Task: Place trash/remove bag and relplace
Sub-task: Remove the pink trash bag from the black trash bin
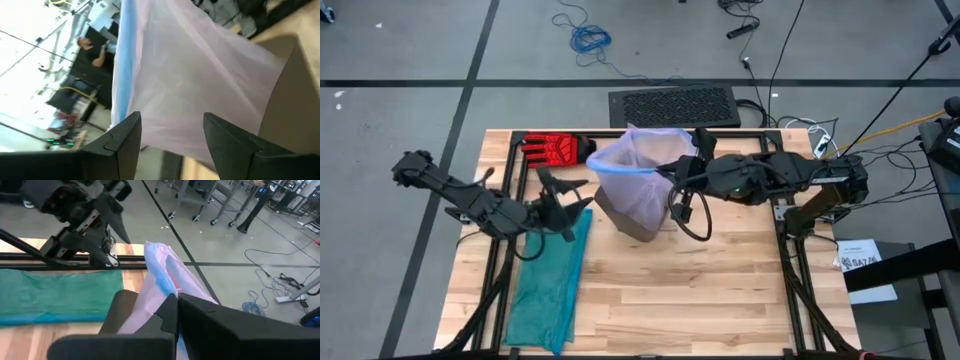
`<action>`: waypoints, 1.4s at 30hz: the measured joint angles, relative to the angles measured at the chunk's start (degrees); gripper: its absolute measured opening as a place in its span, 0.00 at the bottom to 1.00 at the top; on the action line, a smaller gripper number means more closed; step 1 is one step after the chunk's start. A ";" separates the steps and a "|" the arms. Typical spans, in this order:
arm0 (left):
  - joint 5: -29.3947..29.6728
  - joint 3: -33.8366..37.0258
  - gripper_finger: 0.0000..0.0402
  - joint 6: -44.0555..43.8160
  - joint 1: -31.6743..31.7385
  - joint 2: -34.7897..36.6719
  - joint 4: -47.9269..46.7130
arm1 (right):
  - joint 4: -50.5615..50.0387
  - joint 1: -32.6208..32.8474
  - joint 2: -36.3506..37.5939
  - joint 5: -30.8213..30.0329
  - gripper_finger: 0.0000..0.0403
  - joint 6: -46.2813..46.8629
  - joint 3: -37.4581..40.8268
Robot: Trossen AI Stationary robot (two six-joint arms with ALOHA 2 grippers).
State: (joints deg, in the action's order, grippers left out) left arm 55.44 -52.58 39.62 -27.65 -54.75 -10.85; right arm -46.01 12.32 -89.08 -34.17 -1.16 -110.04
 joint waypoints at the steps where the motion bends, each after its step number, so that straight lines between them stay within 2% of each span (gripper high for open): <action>1: 0.89 -0.02 0.52 0.93 -0.30 -0.56 0.21 | 0.02 0.00 0.00 -0.01 0.00 -0.05 0.00; 5: 4.53 -0.01 0.52 1.96 -0.47 -2.82 2.93 | -0.16 0.03 0.00 0.23 0.00 -0.12 0.00; 10: 13.70 0.02 0.52 3.30 0.02 -3.48 10.52 | -0.16 0.65 0.00 1.76 0.00 -0.14 0.00; 13: 14.20 0.00 0.52 2.29 1.06 -2.45 12.61 | -0.16 1.22 0.00 1.90 0.00 -0.89 0.00; 15: 12.02 0.02 0.52 -0.78 1.72 -1.31 11.66 | -0.16 1.64 0.00 1.98 0.00 -1.16 0.00; 18: 4.21 0.01 0.49 -6.95 3.62 0.69 9.15 | -0.16 2.05 0.00 1.96 0.00 -1.82 0.00; 24: -5.74 0.02 0.35 -16.26 7.96 1.17 1.85 | -0.16 2.43 0.00 1.97 0.00 -2.59 0.00; 33: -6.22 0.02 0.03 -16.76 11.88 -0.13 1.52 | -0.16 2.43 0.00 1.96 0.00 -2.74 0.00; 42: -6.23 0.02 0.00 -14.78 12.25 -0.13 3.45 | -1.49 2.43 0.00 1.36 0.00 -3.01 0.00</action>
State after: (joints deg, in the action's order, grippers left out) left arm 49.21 -52.56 24.84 -15.40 -54.89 -7.40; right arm -47.50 14.74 -89.08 -32.80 -4.16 -110.03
